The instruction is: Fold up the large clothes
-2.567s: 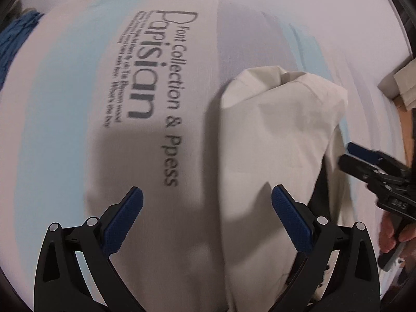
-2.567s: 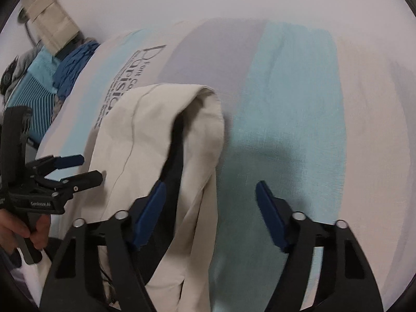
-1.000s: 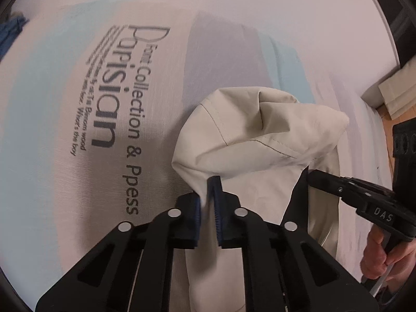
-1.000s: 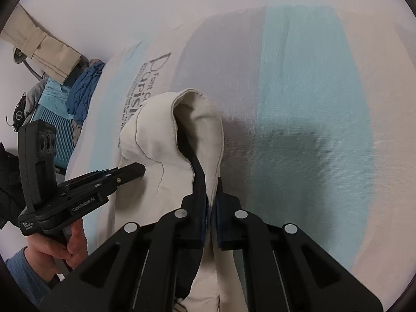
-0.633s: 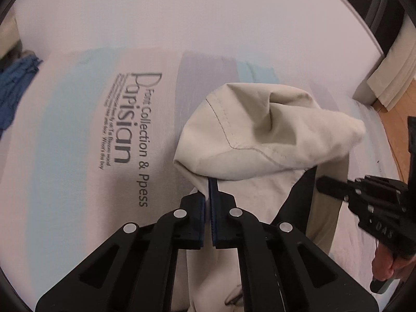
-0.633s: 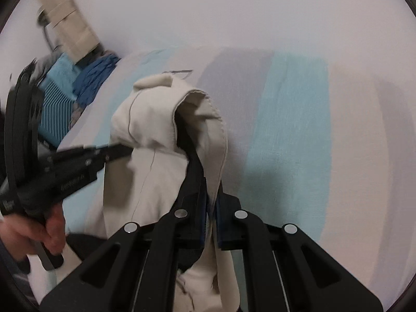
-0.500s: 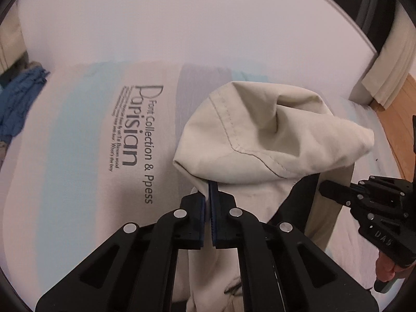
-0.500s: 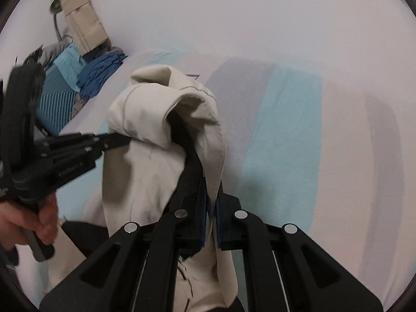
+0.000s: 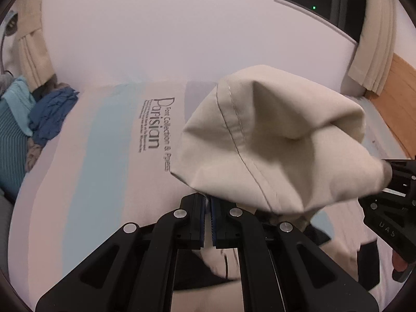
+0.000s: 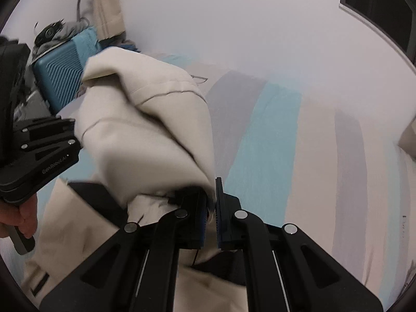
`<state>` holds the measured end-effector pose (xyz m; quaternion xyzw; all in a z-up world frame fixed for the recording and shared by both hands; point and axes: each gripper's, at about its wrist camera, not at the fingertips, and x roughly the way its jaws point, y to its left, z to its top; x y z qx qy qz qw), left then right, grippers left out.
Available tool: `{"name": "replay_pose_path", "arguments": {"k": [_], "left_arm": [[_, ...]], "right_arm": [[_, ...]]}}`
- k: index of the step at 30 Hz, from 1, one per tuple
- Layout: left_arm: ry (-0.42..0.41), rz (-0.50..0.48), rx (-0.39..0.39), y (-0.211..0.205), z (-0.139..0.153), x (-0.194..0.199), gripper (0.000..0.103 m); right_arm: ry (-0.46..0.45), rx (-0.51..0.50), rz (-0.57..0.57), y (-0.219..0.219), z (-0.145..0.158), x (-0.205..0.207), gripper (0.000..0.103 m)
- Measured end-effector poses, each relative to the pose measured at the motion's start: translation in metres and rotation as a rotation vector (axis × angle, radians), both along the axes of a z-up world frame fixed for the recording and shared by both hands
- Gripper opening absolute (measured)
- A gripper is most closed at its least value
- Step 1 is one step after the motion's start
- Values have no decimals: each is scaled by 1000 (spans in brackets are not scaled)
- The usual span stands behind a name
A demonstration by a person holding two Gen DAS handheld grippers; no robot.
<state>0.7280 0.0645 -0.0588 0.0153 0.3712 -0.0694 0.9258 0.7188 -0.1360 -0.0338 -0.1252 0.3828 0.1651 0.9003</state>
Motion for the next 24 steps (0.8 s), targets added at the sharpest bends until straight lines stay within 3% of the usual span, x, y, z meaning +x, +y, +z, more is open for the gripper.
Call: {"name": "replay_pose_path", "arguments": {"k": [6,15,24], "left_arm": [[37,-15,5,-1,-23,-65,3],[84,-2,73,-12,-74,-139,3],[115,28,76,-13,-104,-167,4]], "right_arm": [[12,-36,-34,2,-25,-52,5],[41,-69,-69,3,-71,-124,5],[24,-105,-68,9,-100,-151,5]]}}
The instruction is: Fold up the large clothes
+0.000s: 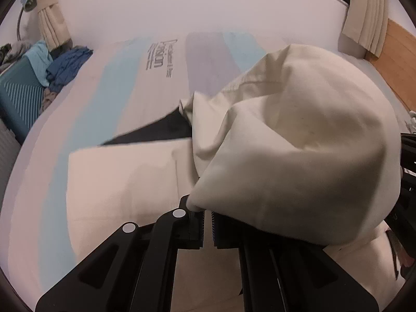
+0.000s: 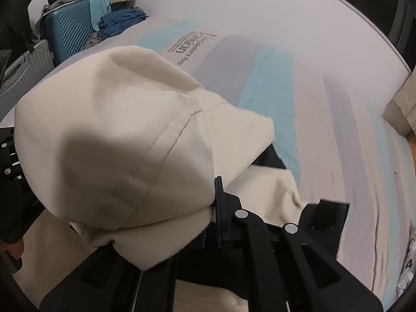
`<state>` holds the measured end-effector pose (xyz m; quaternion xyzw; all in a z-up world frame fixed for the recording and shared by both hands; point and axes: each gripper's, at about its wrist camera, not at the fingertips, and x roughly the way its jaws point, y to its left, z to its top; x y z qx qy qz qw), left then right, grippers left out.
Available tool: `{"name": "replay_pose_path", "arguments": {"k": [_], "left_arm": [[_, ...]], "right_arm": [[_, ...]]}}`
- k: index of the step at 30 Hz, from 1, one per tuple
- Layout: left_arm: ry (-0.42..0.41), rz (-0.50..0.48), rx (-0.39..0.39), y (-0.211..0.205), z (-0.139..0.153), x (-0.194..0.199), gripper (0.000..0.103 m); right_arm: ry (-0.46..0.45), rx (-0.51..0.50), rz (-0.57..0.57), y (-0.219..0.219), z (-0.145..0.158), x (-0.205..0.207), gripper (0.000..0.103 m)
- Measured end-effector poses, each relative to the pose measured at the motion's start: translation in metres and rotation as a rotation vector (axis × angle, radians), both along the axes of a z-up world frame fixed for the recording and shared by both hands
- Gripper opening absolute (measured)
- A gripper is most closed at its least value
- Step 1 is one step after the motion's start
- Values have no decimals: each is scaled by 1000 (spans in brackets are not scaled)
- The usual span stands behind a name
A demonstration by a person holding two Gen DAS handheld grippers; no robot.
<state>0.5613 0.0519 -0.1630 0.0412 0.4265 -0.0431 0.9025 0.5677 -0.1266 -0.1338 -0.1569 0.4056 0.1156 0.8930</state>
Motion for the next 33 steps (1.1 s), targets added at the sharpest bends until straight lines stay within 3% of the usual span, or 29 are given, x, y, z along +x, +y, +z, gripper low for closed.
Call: {"name": "replay_pose_path", "arguments": {"k": [6,13,25,29,33], "left_arm": [[55,24,15,0,-30,-8,4],[67,16,0,2,-42,-10,4],[78,-7,23,3,-39,-8,7],[95,5,39,4,-33,-12,8],[103,8,38,8,-26,-19,23]], "right_arm": [[8,-13,-19,1,-25,-5,6],[53,-32,-60,-7,-54,-11,6],[44,-29,-116,-13,-56,-20,6],[30,-47,-124,-15,-51,-26,22],[17,-38,-132,-19,-42,-34,32]]}}
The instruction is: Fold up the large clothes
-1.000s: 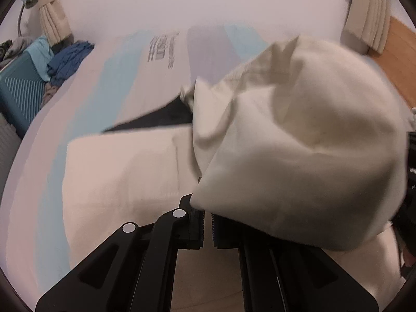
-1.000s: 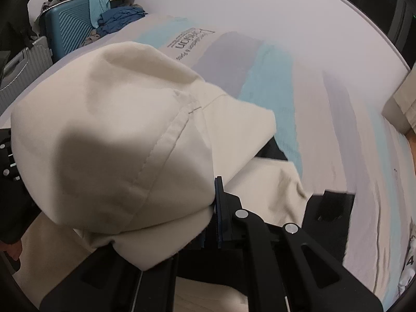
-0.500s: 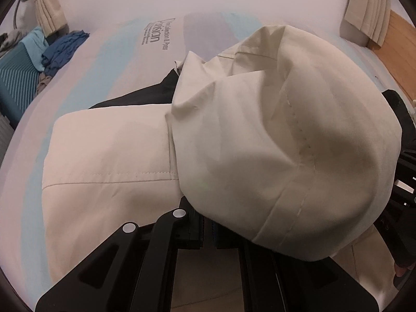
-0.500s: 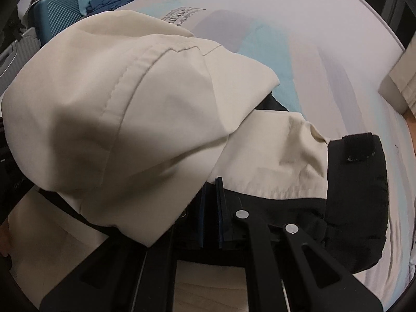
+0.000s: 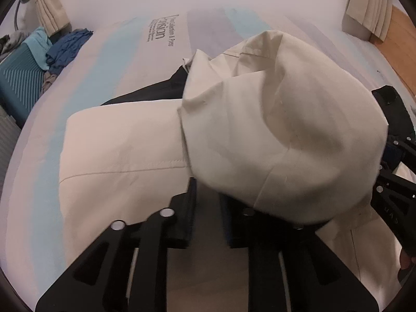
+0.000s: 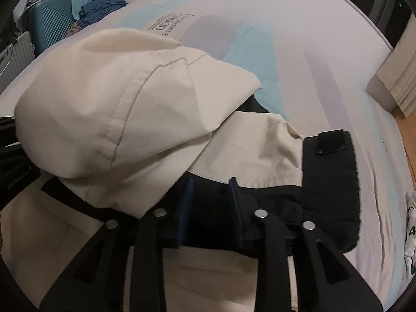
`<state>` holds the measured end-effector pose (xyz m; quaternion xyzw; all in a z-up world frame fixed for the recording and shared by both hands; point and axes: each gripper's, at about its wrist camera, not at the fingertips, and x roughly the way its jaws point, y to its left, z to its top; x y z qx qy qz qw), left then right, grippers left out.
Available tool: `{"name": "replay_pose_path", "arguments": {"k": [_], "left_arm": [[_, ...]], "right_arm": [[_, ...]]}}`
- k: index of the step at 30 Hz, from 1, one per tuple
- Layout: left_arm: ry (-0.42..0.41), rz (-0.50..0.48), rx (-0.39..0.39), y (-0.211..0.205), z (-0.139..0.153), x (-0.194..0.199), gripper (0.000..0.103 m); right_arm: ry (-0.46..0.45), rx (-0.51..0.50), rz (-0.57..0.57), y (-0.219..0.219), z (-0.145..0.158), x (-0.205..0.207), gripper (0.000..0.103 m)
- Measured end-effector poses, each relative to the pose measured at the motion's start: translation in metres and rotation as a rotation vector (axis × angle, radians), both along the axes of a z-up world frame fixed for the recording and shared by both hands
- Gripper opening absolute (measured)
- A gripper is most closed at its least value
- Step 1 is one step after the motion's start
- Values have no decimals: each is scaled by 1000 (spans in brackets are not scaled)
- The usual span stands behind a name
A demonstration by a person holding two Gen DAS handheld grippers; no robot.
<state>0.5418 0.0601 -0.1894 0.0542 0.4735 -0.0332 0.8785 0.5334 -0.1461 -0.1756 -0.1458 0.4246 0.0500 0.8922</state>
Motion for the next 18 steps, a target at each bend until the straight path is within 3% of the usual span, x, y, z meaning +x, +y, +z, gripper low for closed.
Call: {"name": "replay_pose_path", "arguments": {"k": [2,4,7,18], "left_arm": [[0,7,-1,2,5,-5,31],[-6,21,-8,6,10,-9,48],[-22,38,-28,12,20,-15,60],[-47,50,-36,21,34,-31,86]], "right_arm": [[-9,5,-6,-2,5,-1,41],[-17,11,-13,-3,11,-2,44],[-26,18,-18,-3,19,-4,53],[-83,28,13,8,40,-22,85]]}}
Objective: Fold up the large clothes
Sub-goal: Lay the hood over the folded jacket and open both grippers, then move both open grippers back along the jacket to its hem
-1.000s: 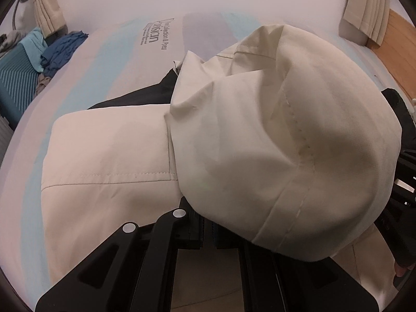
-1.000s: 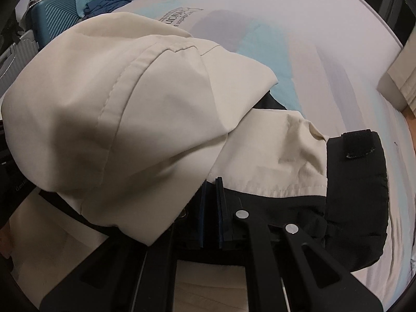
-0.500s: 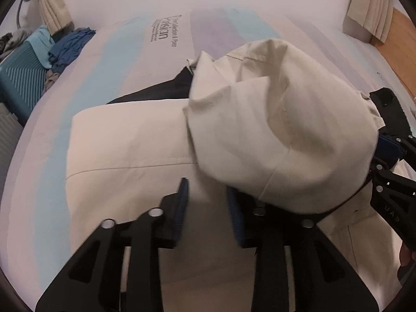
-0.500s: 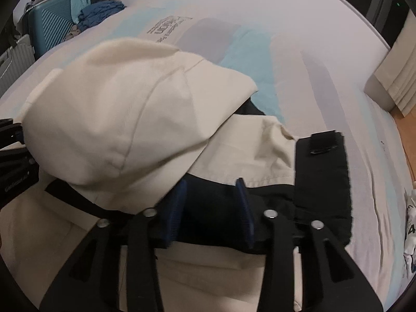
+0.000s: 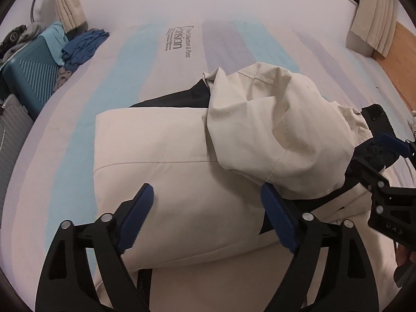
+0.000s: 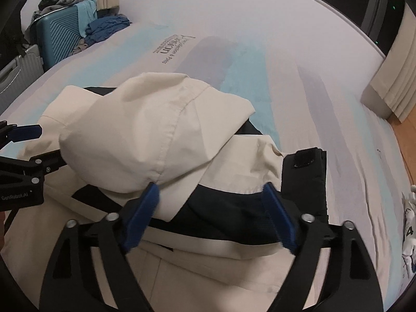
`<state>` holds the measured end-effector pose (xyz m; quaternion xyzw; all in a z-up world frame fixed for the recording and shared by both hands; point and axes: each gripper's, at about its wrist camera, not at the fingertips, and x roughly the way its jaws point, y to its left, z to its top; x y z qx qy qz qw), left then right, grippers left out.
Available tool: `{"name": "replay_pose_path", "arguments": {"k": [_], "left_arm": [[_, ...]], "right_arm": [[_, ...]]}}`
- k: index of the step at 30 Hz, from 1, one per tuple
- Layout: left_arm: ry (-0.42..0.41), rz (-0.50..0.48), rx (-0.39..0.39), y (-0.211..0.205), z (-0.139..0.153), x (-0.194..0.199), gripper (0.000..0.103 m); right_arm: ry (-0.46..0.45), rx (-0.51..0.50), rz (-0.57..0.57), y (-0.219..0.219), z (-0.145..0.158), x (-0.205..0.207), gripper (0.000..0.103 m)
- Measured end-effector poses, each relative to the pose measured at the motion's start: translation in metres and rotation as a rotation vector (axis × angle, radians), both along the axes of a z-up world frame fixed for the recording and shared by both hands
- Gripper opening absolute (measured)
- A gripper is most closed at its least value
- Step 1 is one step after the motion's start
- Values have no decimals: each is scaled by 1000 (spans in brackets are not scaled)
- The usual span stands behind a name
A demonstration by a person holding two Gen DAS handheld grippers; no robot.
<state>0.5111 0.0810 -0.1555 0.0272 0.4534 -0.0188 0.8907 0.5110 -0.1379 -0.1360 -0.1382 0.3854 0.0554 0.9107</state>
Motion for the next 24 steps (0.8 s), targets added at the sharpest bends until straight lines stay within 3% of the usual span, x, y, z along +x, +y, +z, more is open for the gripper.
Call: {"name": "replay_pose_path", "arguments": {"k": [4,24], "left_arm": [[7,20,-11,7,0,-4,95],[-21,34,-53,22,21,-34,97]], "right_arm": [[-15,0,-1,4,2,-5,93],[10,38,-17,4,15,-20,96]]}}
